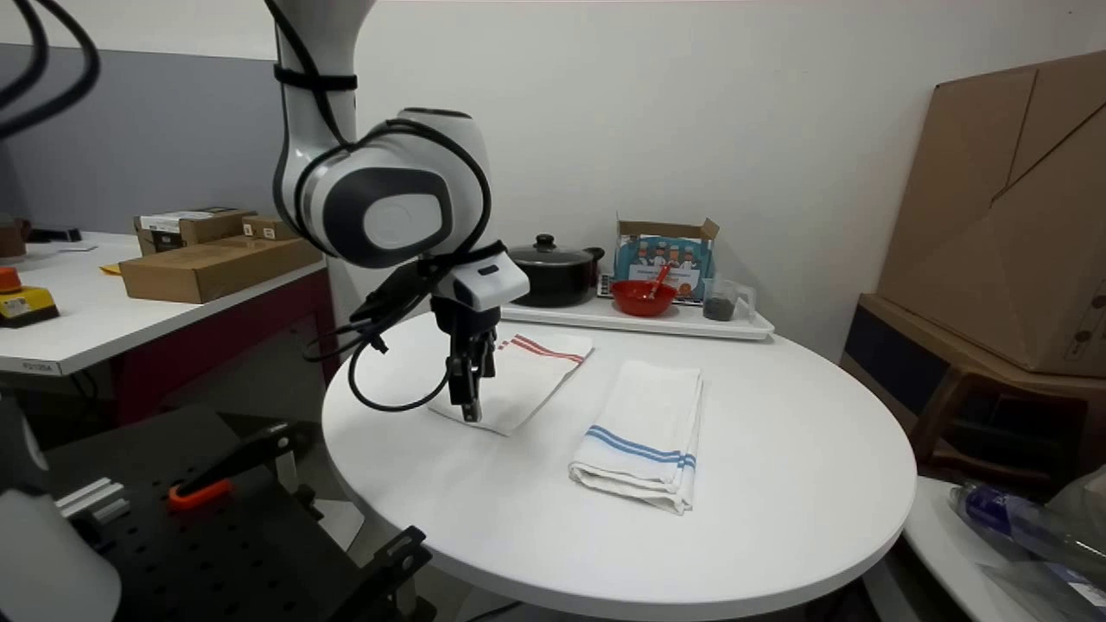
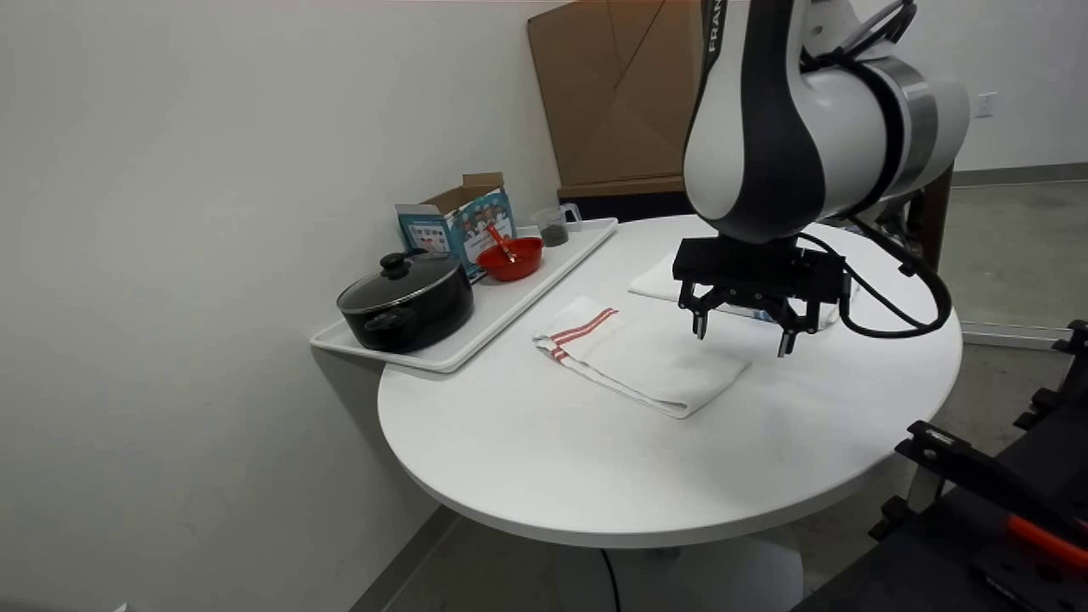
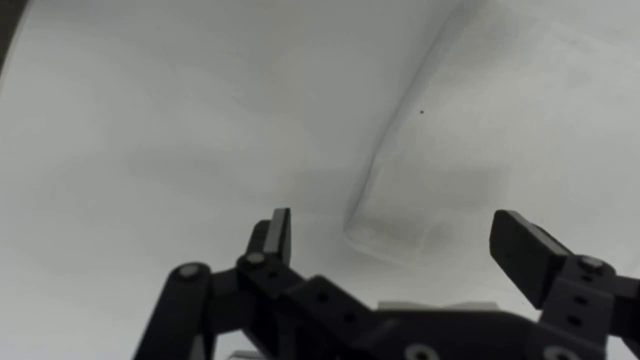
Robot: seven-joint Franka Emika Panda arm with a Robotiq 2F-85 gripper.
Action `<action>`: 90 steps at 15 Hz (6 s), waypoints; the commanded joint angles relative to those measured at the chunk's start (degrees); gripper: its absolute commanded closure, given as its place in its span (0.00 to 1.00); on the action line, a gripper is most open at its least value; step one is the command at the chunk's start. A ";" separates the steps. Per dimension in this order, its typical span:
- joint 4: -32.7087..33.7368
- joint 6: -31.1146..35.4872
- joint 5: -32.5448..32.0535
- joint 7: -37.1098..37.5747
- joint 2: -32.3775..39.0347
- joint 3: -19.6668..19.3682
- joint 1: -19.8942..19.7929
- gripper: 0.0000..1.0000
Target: Fold the two tea towels
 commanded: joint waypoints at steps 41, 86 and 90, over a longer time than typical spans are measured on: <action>-4.86 -8.88 -4.44 -27.99 -2.77 79.44 -92.03 1.00; 37.80 -37.96 -29.10 5.65 8.64 22.90 -33.18 1.00; 37.16 -38.63 -14.39 -7.82 7.16 14.13 -20.78 1.00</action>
